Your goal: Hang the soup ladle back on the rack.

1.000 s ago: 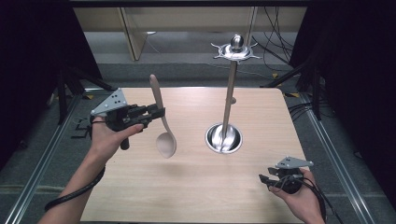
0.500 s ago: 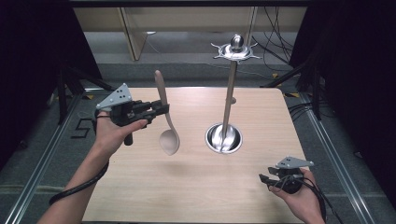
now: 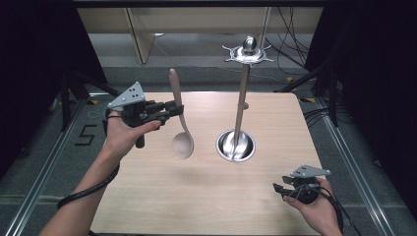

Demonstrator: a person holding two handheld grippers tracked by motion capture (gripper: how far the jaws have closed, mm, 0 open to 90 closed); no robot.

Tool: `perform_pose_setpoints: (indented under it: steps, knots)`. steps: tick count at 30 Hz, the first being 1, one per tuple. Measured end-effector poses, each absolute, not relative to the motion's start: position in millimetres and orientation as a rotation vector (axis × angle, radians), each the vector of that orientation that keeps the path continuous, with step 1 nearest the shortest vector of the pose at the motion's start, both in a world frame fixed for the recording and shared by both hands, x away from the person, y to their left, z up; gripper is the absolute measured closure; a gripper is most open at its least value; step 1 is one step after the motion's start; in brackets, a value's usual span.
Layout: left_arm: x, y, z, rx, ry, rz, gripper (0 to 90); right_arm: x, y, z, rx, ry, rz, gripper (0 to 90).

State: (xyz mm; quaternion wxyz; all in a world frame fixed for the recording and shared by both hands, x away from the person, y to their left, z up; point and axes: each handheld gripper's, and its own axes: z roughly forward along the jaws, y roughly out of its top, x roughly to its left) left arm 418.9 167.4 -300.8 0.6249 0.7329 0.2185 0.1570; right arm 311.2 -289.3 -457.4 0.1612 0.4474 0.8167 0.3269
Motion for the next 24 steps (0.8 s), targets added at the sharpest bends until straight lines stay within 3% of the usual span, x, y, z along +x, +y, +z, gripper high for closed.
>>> perform_pose_setpoints:
  steps: [24]
  knots:
    - [431, 157, -290, 1.693, 0.48, 0.351, 74.2, 312, -290, -457, 1.263, 2.321, 0.944, 52.8]
